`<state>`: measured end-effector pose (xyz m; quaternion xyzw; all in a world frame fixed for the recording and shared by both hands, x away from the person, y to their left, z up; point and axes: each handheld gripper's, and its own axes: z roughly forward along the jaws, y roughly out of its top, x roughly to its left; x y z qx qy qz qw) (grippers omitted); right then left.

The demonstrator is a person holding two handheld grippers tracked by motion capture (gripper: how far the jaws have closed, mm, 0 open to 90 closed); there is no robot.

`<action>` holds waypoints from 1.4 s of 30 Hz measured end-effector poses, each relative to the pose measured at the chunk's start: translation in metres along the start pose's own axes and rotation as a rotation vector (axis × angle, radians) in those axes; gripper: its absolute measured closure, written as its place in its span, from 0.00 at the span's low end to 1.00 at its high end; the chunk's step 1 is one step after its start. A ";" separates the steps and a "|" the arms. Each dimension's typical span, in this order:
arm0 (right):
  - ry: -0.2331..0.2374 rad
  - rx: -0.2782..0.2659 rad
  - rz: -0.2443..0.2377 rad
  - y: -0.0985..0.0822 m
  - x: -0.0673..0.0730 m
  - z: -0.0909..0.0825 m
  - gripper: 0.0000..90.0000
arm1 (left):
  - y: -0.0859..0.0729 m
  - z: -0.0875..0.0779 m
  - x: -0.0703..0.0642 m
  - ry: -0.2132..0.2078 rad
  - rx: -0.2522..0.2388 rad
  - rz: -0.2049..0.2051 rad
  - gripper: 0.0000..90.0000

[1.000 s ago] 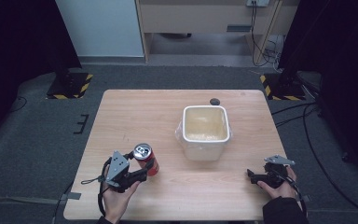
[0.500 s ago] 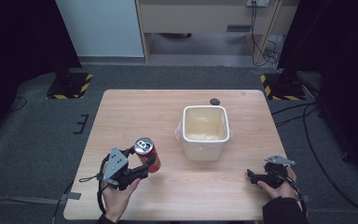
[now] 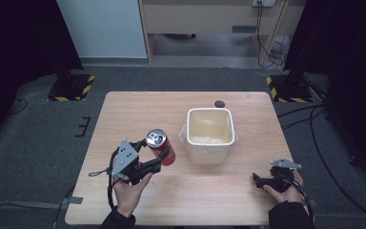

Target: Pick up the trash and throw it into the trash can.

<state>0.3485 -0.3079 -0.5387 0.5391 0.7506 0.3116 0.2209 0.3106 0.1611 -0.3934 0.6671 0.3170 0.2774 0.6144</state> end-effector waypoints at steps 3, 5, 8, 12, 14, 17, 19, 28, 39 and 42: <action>0.000 0.000 0.000 0.000 0.000 0.000 0.00 | 0.002 0.005 -0.001 -0.001 0.001 0.009 0.37; 0.000 0.000 0.000 0.000 0.000 0.000 0.00 | 0.004 0.009 -0.002 -0.002 -0.006 0.009 0.37; 0.000 0.000 0.000 0.000 0.000 0.000 0.00 | 0.007 0.013 -0.003 -0.004 -0.015 0.007 0.37; 0.000 0.000 0.000 0.000 0.000 0.000 0.00 | 0.013 0.019 -0.005 -0.007 -0.028 0.007 0.37; 0.000 0.000 0.000 0.000 0.000 0.000 0.00 | 0.016 0.022 -0.006 -0.009 -0.034 0.012 0.37; 0.000 0.000 0.000 0.000 0.000 0.000 0.00 | 0.021 0.026 -0.008 -0.013 -0.042 0.018 0.37; 0.000 0.000 0.000 0.000 0.000 0.000 0.00 | 0.024 0.029 -0.010 -0.014 -0.047 0.023 0.37; 0.000 0.000 0.000 0.000 0.000 0.000 0.00 | 0.036 0.043 -0.017 -0.028 -0.067 0.039 0.37; 0.000 0.000 0.000 0.000 0.000 0.000 0.00 | 0.042 0.064 -0.021 -0.033 -0.076 0.040 0.37; 0.000 0.001 0.000 0.000 0.000 0.000 0.00 | 0.044 0.071 -0.023 -0.034 -0.073 0.049 0.37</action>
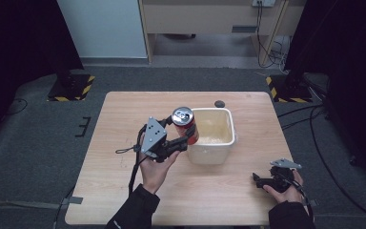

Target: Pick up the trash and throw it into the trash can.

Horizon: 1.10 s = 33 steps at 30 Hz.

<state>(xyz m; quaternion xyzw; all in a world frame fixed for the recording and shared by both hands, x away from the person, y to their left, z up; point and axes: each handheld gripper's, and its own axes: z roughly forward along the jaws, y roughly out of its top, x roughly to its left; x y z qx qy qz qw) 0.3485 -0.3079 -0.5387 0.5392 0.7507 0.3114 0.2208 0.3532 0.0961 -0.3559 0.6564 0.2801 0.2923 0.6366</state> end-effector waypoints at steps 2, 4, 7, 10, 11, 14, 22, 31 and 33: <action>0.000 0.000 0.000 0.000 0.000 0.000 0.00 | 0.000 0.004 -0.001 0.000 -0.001 -0.001 0.37; 0.000 0.000 0.000 0.000 0.000 0.000 0.00 | 0.000 0.008 -0.001 -0.001 -0.005 -0.003 0.37; 0.000 0.000 0.000 0.000 0.000 0.000 0.00 | -0.001 0.014 -0.002 -0.003 0.000 -0.005 0.37; 0.000 0.000 0.000 0.000 0.000 0.000 0.00 | -0.002 0.019 -0.003 -0.003 0.008 -0.002 0.37; 0.000 0.000 0.000 0.000 0.000 0.000 0.00 | -0.002 0.019 -0.003 -0.003 0.008 -0.002 0.37; 0.000 0.000 0.000 0.000 0.000 0.000 0.00 | -0.004 0.025 -0.003 0.000 0.013 -0.002 0.37; 0.000 0.000 0.000 0.000 0.000 0.000 0.00 | -0.014 0.040 0.000 0.016 0.026 -0.015 0.37; 0.000 0.000 0.000 0.000 0.000 0.000 0.00 | -0.033 0.057 -0.001 0.017 0.066 -0.022 0.37; 0.000 0.000 0.000 0.000 0.000 0.000 0.00 | -0.037 0.060 -0.001 0.014 0.076 -0.022 0.37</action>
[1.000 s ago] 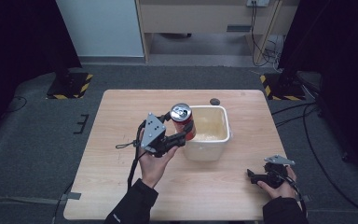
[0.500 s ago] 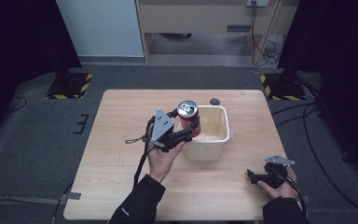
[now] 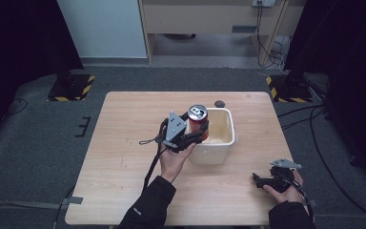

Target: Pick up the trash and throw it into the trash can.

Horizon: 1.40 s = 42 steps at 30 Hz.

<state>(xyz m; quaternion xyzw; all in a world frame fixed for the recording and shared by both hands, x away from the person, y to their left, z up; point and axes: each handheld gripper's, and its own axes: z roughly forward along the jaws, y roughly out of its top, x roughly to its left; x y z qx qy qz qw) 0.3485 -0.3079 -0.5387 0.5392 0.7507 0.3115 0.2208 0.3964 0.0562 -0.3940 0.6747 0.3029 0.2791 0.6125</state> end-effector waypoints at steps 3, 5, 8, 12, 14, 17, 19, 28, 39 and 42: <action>0.000 0.000 0.000 0.000 0.000 0.000 0.00 | -0.007 0.004 0.000 0.000 0.021 0.000 0.37; 0.000 0.000 0.000 0.000 0.000 0.000 0.00 | -0.012 0.006 0.000 0.000 0.042 0.000 0.37; 0.000 0.000 0.000 0.000 0.000 0.000 0.00 | -0.021 0.007 0.000 -0.004 0.054 -0.009 0.37; 0.000 0.000 0.000 0.000 0.000 0.000 0.00 | -0.030 0.009 0.001 -0.003 0.084 -0.006 0.37; 0.000 0.000 0.000 0.000 0.000 0.000 0.00 | -0.037 0.011 0.000 -0.007 0.097 -0.016 0.37; 0.000 0.000 0.000 0.000 0.000 0.000 0.00 | -0.043 0.012 0.000 -0.012 0.118 -0.013 0.37; 0.000 0.000 0.000 0.000 0.000 0.000 0.00 | -0.046 0.012 -0.001 -0.014 0.128 -0.010 0.37; 0.000 0.000 0.000 0.000 0.000 0.000 0.00 | -0.055 0.011 -0.002 -0.033 0.136 -0.026 0.34; 0.001 0.002 0.003 0.000 0.000 0.000 0.00 | -0.045 -0.010 0.000 -0.028 0.100 -0.038 0.26; 0.001 0.001 0.002 0.000 0.000 0.000 0.00 | -0.042 -0.022 0.003 -0.020 0.089 -0.040 0.25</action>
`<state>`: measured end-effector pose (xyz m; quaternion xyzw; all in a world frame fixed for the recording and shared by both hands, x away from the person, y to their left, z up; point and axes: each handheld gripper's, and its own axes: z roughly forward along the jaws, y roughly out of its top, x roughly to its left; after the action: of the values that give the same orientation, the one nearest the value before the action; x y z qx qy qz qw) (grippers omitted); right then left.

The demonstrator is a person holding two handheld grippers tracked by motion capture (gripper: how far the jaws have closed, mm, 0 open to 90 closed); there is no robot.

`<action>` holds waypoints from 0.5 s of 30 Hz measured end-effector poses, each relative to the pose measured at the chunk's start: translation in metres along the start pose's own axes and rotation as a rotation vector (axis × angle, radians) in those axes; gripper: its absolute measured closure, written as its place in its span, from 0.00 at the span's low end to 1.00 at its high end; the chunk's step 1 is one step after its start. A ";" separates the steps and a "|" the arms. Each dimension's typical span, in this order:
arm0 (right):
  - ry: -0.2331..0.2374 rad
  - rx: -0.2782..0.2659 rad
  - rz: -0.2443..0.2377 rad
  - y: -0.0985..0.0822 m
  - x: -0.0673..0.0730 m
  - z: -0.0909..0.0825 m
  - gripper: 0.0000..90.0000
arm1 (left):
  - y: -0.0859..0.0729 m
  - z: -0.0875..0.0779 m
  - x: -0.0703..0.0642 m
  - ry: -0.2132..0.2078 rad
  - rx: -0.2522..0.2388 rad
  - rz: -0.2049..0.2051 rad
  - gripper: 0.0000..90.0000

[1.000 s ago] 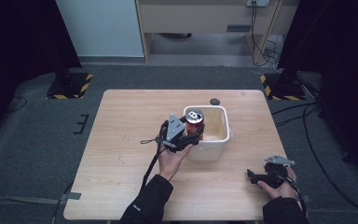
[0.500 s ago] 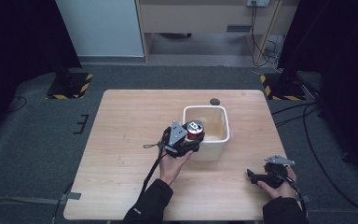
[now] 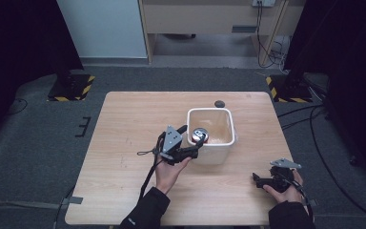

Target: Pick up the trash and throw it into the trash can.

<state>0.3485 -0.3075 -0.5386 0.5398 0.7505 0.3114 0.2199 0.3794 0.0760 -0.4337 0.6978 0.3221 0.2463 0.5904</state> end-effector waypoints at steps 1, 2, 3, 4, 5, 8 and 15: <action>0.000 0.000 0.001 0.000 0.000 0.000 0.00 | 0.000 -0.003 0.001 0.002 -0.002 -0.001 0.25; 0.000 0.000 0.000 0.000 0.000 0.000 0.00 | 0.000 -0.007 0.002 0.005 -0.003 -0.002 0.24; 0.000 0.000 0.001 0.000 0.000 0.000 0.00 | 0.000 -0.011 0.003 0.007 -0.005 -0.003 0.24; 0.000 0.000 0.001 0.000 0.000 0.000 0.00 | 0.000 -0.011 0.003 0.007 -0.005 -0.003 0.24; 0.000 0.000 0.000 0.000 0.000 0.000 0.00 | 0.000 -0.018 0.005 0.012 -0.005 -0.003 0.24; 0.000 0.000 0.000 0.000 0.000 0.000 0.00 | -0.001 -0.030 0.009 0.022 -0.001 0.005 0.24; 0.000 0.000 0.001 0.000 0.000 0.000 0.00 | -0.007 -0.057 0.016 0.044 0.015 0.012 0.23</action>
<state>0.3485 -0.3075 -0.5386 0.5401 0.7503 0.3115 0.2199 0.3483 0.1265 -0.4306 0.6987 0.3326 0.2627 0.5764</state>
